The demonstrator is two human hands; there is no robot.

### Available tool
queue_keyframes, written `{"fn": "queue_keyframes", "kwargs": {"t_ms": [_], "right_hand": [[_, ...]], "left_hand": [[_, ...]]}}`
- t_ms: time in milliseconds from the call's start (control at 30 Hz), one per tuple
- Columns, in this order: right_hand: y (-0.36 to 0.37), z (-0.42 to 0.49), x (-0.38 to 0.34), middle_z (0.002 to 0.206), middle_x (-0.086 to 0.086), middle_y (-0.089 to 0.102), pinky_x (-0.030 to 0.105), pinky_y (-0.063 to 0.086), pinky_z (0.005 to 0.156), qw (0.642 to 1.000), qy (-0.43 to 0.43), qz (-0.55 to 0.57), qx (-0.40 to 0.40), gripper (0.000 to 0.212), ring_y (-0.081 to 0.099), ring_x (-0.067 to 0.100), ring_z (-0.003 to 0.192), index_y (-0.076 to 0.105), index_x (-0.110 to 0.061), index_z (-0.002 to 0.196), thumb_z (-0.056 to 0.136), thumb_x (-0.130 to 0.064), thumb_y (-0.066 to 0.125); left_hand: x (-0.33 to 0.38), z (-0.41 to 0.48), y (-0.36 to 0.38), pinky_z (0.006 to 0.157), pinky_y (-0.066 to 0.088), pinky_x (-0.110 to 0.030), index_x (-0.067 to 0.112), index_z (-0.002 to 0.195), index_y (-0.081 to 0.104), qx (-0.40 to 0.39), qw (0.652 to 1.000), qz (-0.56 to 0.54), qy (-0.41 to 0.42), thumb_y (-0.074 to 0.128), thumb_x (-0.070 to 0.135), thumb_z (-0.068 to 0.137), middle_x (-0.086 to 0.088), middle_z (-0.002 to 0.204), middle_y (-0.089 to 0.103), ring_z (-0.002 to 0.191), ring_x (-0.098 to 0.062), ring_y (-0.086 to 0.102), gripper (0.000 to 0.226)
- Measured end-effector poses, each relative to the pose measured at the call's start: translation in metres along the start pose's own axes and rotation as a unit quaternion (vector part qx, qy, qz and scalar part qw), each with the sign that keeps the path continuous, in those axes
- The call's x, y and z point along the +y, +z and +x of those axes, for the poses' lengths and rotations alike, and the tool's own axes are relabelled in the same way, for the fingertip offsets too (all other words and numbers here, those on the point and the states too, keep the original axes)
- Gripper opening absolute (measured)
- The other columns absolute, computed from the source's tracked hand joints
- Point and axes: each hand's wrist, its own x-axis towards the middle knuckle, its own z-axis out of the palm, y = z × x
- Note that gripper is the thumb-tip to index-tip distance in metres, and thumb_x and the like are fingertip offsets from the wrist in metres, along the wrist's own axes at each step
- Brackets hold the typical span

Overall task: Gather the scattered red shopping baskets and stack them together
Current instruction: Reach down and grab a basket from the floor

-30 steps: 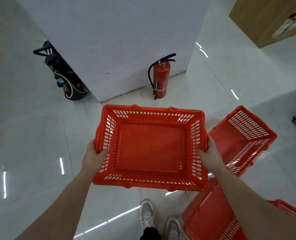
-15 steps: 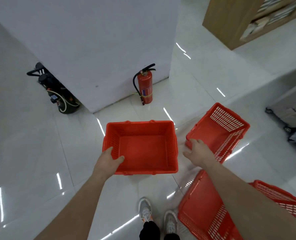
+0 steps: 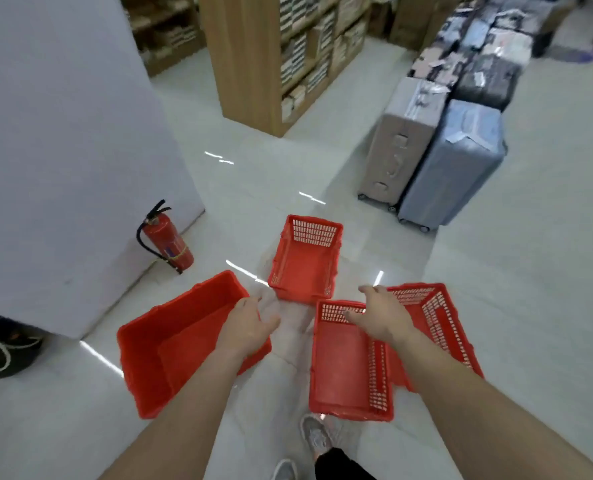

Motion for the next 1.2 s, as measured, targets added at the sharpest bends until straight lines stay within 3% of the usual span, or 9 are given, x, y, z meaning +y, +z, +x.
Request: {"fn": "queue_keyframes", "kwargs": {"t_ms": [133, 267, 367, 533, 633, 800, 1033, 1133, 1200], "right_hand": [[-0.003, -0.081, 0.071, 0.138, 0.009, 0.051, 0.045, 0.045, 0.102, 0.994, 0.105, 0.029, 0.018, 0.079, 0.052, 0.031, 0.125, 0.046, -0.019, 0.142, 0.078, -0.064, 0.059], [-0.001, -0.163, 0.147, 0.135, 0.007, 0.054, 0.044, 0.047, 0.098, 0.972, 0.214, 0.082, 0.053, 0.083, 0.054, 0.03, 0.123, 0.049, -0.019, 0.137, 0.071, -0.068, 0.056], [0.001, -0.218, 0.204, 0.134, 0.007, 0.054, 0.043, 0.048, 0.095, 0.95, 0.282, 0.108, 0.082, 0.077, 0.054, 0.03, 0.121, 0.049, -0.022, 0.136, 0.073, -0.064, 0.06], [0.008, -0.29, 0.297, 0.144, 0.008, 0.045, 0.042, 0.044, 0.1, 0.914, 0.364, 0.146, 0.101, 0.086, 0.046, 0.029, 0.131, 0.039, -0.018, 0.148, 0.078, -0.063, 0.061], [0.009, -0.318, 0.35, 0.146, 0.007, 0.044, 0.042, 0.044, 0.099, 0.908, 0.373, 0.158, 0.108, 0.087, 0.045, 0.029, 0.131, 0.038, -0.018, 0.149, 0.078, -0.062, 0.061], [0.0, -0.344, 0.438, 0.146, 0.007, 0.043, 0.042, 0.043, 0.099, 0.919, 0.35, 0.153, 0.103, 0.086, 0.044, 0.029, 0.132, 0.037, -0.017, 0.149, 0.08, -0.062, 0.061], [-0.032, -0.325, 0.518, 0.146, 0.007, 0.043, 0.042, 0.043, 0.097, 0.944, 0.3, 0.112, 0.078, 0.083, 0.043, 0.03, 0.131, 0.037, -0.018, 0.149, 0.081, -0.061, 0.059], [-0.046, -0.292, 0.532, 0.146, 0.006, 0.043, 0.042, 0.043, 0.096, 0.956, 0.268, 0.103, 0.065, 0.083, 0.043, 0.029, 0.13, 0.036, -0.019, 0.149, 0.081, -0.061, 0.058], [-0.053, -0.263, 0.539, 0.147, 0.006, 0.042, 0.042, 0.043, 0.096, 0.963, 0.248, 0.096, 0.052, 0.084, 0.043, 0.029, 0.131, 0.035, -0.019, 0.15, 0.081, -0.061, 0.058]], "left_hand": [[0.055, -0.03, 0.037, 0.1, 0.041, -0.033, 0.012, 0.133, 0.057, -0.074, 0.993, 0.004, 0.092, 0.063, 0.056, 0.07, -0.01, 0.134, 0.06, 0.125, -0.025, 0.053, 0.077], [0.105, -0.058, 0.088, 0.085, 0.045, -0.025, 0.02, 0.117, 0.067, -0.13, 0.974, 0.045, 0.179, 0.069, 0.043, 0.076, 0.001, 0.114, 0.069, 0.103, -0.013, 0.063, 0.047], [0.144, -0.082, 0.133, 0.09, 0.051, -0.036, 0.021, 0.117, 0.066, -0.178, 0.955, 0.078, 0.224, 0.064, 0.047, 0.076, 0.002, 0.112, 0.069, 0.104, -0.018, 0.065, 0.049], [0.206, -0.129, 0.209, 0.077, 0.047, -0.027, 0.027, 0.103, 0.067, -0.209, 0.928, 0.113, 0.289, 0.064, 0.047, 0.075, 0.015, 0.099, 0.065, 0.092, -0.007, 0.063, 0.034], [0.237, -0.151, 0.258, 0.085, 0.052, -0.037, 0.023, 0.113, 0.066, -0.218, 0.922, 0.133, 0.29, 0.059, 0.051, 0.075, 0.005, 0.108, 0.068, 0.098, -0.015, 0.064, 0.048], [0.275, -0.187, 0.331, 0.106, 0.041, -0.039, 0.008, 0.144, 0.047, -0.193, 0.936, 0.15, 0.253, 0.063, 0.052, 0.084, -0.012, 0.143, 0.052, 0.127, -0.026, 0.053, 0.076], [0.297, -0.21, 0.372, 0.092, 0.048, -0.036, 0.011, 0.123, 0.061, -0.151, 0.954, 0.142, 0.215, 0.061, 0.051, 0.075, -0.01, 0.123, 0.066, 0.11, -0.026, 0.062, 0.063], [0.299, -0.198, 0.379, 0.105, 0.042, -0.038, 0.01, 0.14, 0.051, -0.139, 0.963, 0.143, 0.182, 0.062, 0.055, 0.077, -0.011, 0.139, 0.056, 0.127, -0.025, 0.053, 0.078], [0.301, -0.18, 0.385, 0.105, 0.041, -0.036, 0.013, 0.141, 0.05, -0.134, 0.968, 0.136, 0.166, 0.06, 0.059, 0.076, -0.009, 0.14, 0.055, 0.127, -0.024, 0.052, 0.081]]}}
